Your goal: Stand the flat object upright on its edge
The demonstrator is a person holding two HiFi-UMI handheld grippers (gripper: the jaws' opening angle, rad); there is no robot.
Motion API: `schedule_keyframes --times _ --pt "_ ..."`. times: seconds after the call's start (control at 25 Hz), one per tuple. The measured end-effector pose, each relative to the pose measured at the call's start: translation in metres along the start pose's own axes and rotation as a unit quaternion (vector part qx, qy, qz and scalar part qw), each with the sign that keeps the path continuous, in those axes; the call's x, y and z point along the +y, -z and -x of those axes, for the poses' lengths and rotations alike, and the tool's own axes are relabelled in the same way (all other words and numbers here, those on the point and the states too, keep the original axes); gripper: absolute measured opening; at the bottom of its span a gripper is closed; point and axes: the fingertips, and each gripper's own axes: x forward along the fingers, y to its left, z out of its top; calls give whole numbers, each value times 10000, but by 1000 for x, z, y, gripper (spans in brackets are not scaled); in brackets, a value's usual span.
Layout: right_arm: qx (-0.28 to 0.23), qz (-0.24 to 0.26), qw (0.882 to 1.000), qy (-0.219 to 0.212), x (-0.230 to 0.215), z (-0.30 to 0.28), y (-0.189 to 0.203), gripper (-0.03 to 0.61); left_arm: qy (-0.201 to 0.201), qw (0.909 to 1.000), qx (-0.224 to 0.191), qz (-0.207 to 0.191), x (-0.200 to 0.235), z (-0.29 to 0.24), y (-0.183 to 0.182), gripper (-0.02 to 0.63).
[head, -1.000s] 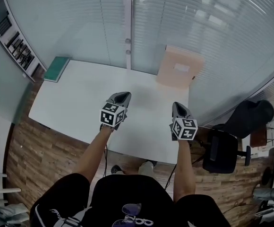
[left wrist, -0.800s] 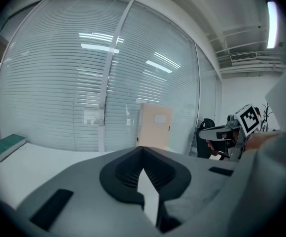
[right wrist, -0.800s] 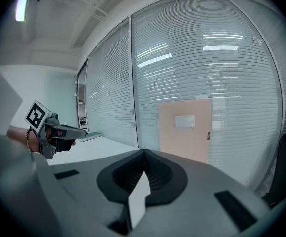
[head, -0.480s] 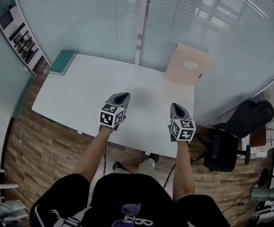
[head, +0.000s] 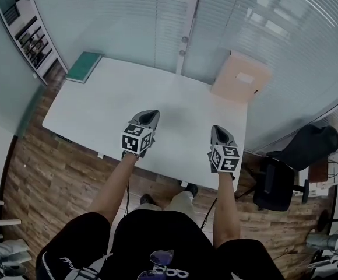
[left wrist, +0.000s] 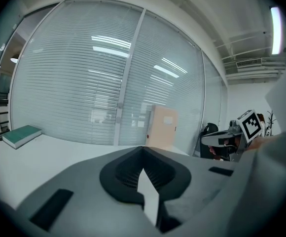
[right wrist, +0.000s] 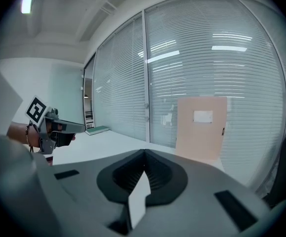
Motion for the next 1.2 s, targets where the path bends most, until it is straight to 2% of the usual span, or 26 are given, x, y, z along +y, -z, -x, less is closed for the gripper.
schedule_keyframes --times 1.2 --pt "10 -56 9999 -130 44 -20 6 21 -69 9999 85 -126 39 25 11 21"
